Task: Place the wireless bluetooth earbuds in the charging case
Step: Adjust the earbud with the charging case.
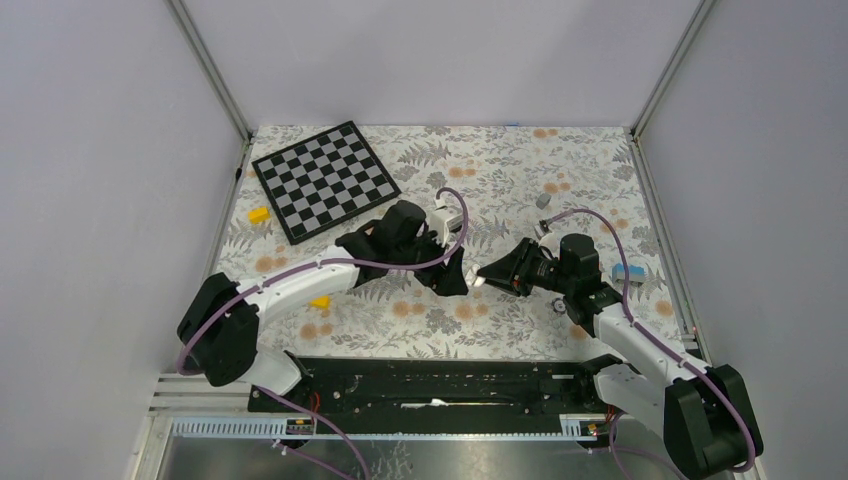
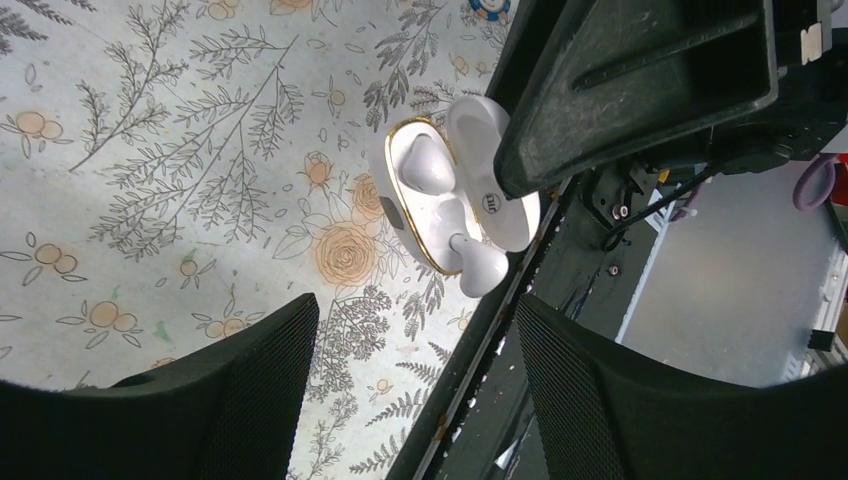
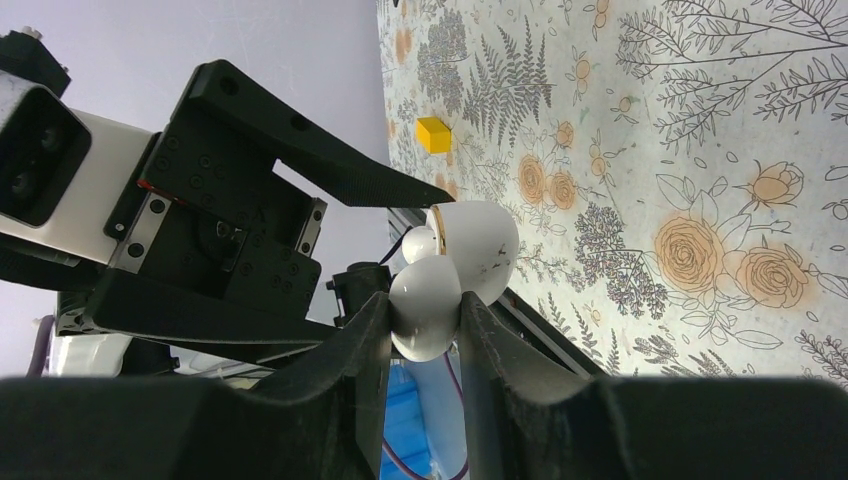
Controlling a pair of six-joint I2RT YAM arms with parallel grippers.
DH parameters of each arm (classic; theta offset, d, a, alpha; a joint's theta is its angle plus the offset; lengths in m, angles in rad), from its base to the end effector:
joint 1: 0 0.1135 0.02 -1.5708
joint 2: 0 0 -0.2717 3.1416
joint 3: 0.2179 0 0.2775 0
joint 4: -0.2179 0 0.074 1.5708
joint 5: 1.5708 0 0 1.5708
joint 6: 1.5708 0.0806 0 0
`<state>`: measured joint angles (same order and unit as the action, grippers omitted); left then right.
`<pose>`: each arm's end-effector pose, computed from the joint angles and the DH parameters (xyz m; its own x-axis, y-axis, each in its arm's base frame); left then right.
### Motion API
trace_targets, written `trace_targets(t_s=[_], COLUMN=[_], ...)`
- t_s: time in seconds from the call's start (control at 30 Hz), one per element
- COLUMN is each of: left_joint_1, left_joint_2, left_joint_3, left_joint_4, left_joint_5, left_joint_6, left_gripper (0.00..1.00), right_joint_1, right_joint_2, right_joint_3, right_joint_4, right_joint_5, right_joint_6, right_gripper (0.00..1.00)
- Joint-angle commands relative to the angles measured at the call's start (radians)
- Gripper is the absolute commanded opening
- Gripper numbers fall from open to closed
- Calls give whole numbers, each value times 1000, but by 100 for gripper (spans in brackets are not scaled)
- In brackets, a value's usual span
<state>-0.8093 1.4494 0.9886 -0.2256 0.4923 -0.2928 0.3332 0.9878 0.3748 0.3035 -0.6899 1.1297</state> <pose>0.2268 -0.2931 0.2245 -0.6756 0.3401 -0.6542 0.7260 0.4612 -0.5101 0.2254 0.1323 0.1920 -0.8690 0.4373 -0.2313 -0.0920 0.3166 0.9441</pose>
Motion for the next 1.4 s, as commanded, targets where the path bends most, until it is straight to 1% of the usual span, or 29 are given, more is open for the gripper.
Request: trace_targets(t_s=[0.0, 0.47, 0.9, 1.0, 1.1, 1.2, 1.37], left_joint_1=[10, 42, 48, 54, 64, 64, 62], left_joint_2=[16, 22, 52, 60, 68, 40, -76], left_joint_3=[52, 80, 110, 127, 150, 140, 56], left_joint_4=[7, -22, 43, 36, -10, -45, -30], left_joint_5=[-34, -75, -70, -102, -154, -181, -142], left_joint_6=[39, 26, -24, -32, -32, -29, -47], left_gripper=[74, 74, 74, 74, 74, 75, 77], right_joint_1=[6, 6, 6, 6, 6, 6, 7], right_joint_2=[-24, -30, -47, -56, -61, -60, -45], right_joint_3=[14, 6, -8, -13, -14, -13, -7], right_joint_4=[9, 30, 32, 29, 26, 24, 24], right_joint_5=[5, 0, -10, -6, -2, 0, -5], right_joint_6=[-7, -1, 6, 6, 9, 8, 1], right_gripper=[0, 0, 0, 0, 0, 0, 0])
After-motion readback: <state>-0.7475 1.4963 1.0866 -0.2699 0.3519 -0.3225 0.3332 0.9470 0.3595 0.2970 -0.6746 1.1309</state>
